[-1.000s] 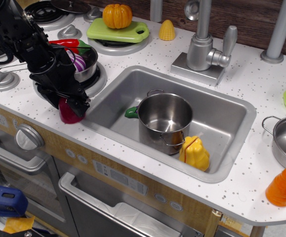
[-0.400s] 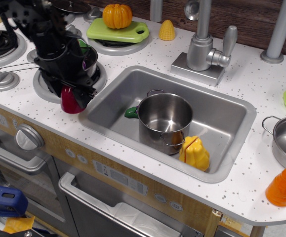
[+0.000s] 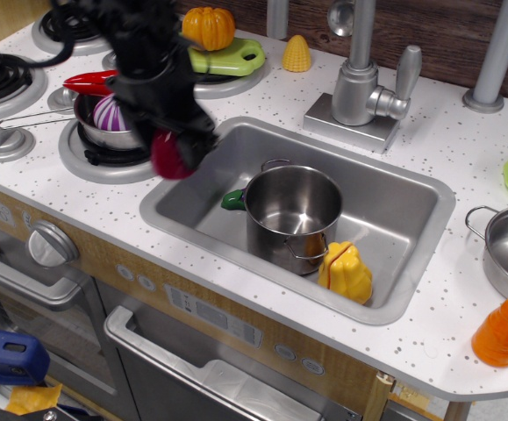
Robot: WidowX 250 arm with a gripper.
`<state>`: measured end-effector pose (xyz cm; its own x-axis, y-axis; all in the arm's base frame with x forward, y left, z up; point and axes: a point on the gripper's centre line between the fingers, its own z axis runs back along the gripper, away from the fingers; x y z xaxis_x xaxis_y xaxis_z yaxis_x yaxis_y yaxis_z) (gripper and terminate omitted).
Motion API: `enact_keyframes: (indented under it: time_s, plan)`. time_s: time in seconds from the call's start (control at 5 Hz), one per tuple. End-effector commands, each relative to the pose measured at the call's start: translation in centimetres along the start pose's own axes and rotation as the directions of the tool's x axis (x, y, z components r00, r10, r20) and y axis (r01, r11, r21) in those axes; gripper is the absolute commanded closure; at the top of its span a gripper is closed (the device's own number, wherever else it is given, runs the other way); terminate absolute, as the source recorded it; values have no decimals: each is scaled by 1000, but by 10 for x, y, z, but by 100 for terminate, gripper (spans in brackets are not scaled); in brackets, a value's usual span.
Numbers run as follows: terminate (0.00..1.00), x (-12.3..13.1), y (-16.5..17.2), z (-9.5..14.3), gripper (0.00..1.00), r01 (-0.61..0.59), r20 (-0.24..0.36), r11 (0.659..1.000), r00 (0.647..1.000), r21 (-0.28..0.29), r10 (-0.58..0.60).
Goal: Put sweet potato in pot which is in sink
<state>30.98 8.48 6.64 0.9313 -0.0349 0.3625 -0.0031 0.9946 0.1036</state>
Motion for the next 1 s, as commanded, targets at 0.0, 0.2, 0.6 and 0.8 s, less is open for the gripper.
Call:
enact_keyframes:
  time_s: [0.0,0.2,0.6,0.8]
  plan:
    - [0,46,-34,7,100,5,87,1000,996,25,-7]
    - [0,57,-55,2,100,-8,78,1000,997,19,6]
    - [0,56,-88,-10,0,-64,98,998,993,5,63]
    - [100,56,-88,-10,0,-64,98,998,993,5,63]
